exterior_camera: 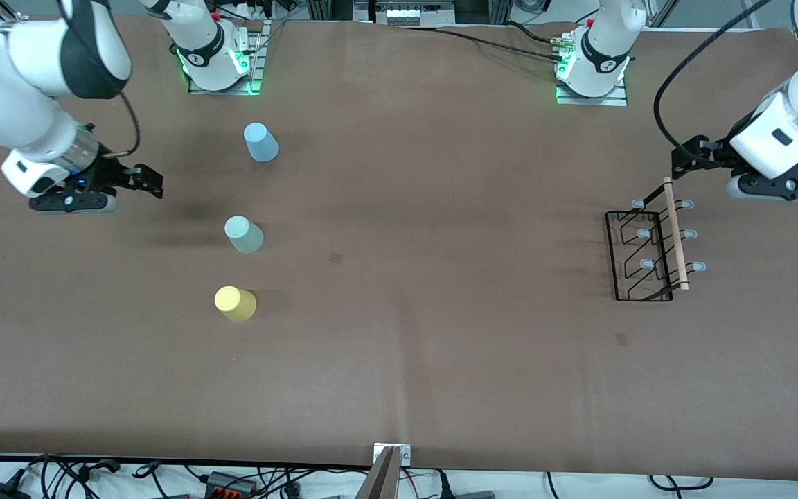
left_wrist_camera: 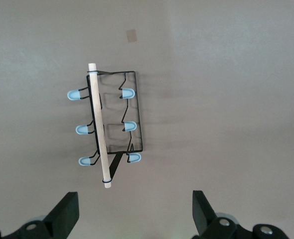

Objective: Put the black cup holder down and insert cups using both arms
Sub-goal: 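Reach the right gripper to the teal cup while the left gripper reaches the rack, then grasp the teal cup with the right gripper while the left gripper grasps the dowel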

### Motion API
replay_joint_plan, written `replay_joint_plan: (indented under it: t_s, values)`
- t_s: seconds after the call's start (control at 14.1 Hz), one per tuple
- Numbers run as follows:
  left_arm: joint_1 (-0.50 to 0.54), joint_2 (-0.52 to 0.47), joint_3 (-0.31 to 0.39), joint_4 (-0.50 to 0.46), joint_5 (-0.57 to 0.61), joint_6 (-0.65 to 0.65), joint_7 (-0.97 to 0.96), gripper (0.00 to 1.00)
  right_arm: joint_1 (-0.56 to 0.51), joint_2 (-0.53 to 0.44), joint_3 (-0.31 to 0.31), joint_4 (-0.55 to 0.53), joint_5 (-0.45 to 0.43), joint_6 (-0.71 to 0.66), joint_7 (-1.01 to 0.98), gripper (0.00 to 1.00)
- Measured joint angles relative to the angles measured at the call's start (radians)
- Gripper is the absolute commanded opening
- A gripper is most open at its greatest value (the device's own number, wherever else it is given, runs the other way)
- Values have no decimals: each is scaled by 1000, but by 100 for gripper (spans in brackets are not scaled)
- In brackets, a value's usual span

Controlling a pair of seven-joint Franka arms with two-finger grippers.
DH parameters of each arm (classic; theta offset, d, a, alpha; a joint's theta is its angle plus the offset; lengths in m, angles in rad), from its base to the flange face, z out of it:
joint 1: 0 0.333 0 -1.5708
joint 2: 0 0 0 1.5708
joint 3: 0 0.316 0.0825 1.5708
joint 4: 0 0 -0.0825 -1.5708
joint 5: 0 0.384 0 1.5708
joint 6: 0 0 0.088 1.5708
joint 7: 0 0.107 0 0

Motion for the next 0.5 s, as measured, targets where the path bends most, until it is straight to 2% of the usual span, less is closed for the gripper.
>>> replay_joint_plan:
  t_s: [0.14,0.36,0.5]
  values:
    - [1,38,6,7,0,0,0,100,29,27,1,-39,3,86,51,100]
    - [28,89,13,10,8,0,0,100,121,105,5,-42,4,181,172,100]
    - [52,120,15,10,74,11,1,100,144,165,6,-37,4,236,190,100]
